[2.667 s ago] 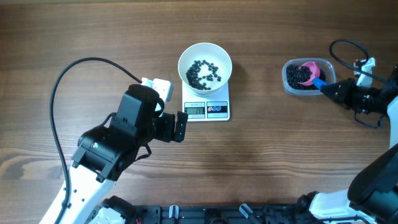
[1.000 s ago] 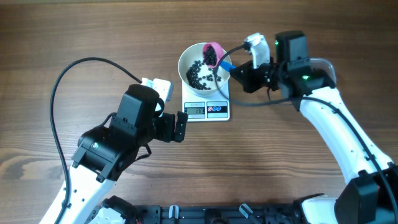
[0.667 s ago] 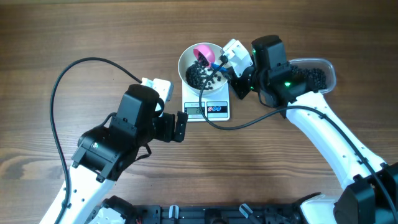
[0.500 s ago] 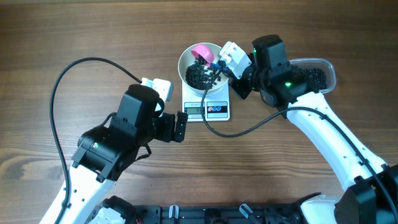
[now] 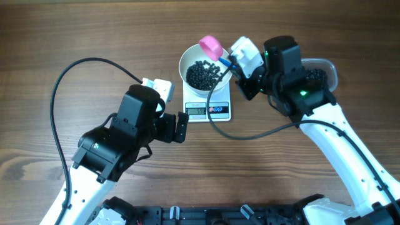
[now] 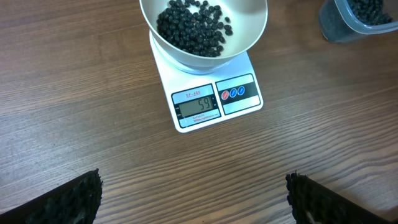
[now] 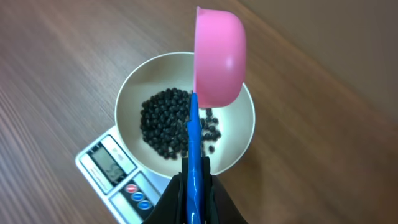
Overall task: Scoop item into bowl and weigh 150g on scale
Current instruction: 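Move the empty scoop back toward the bean tub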
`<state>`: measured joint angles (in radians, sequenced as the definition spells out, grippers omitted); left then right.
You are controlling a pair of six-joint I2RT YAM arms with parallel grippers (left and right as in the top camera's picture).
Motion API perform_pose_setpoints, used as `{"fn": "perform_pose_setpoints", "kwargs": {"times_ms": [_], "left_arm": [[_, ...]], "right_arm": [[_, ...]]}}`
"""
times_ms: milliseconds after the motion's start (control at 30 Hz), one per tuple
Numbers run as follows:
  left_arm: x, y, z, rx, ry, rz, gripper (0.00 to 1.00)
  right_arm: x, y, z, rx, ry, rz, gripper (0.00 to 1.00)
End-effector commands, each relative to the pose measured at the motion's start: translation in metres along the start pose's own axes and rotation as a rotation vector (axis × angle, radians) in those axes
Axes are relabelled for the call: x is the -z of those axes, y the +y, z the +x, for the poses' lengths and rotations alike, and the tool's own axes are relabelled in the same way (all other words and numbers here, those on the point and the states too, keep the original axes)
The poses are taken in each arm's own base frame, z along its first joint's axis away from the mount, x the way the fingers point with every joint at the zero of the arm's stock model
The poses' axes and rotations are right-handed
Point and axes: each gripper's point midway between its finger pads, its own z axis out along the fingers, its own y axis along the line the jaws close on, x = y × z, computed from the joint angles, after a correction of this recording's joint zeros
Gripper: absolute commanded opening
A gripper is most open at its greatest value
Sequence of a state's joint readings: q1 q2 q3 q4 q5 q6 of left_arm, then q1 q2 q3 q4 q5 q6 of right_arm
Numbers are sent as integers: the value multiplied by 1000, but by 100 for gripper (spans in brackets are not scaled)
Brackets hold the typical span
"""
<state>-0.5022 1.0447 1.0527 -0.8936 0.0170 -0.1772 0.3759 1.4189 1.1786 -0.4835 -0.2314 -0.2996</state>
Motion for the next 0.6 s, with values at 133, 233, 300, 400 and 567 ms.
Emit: {"fn": "perform_pose_setpoints", "kwargs": {"times_ms": [133,233,300,400,567], "left_arm": [[1,-3,0,-19,-1,15,100],[1,-3,0,-19,-1,15,100],[1,-3,0,-19,-1,15,100],[1,-3,0,-19,-1,15,100],[1,-3,0,-19,-1,15,100]], "right_arm": [[114,-163,50,-456,-65,502,4],[144,-183,123,-619,112,576,4],[141,-176,157,-670,239,543,4],[131,-173,190,-685,389,534,4],[94,-172,218,-685,508,450,4]]}}
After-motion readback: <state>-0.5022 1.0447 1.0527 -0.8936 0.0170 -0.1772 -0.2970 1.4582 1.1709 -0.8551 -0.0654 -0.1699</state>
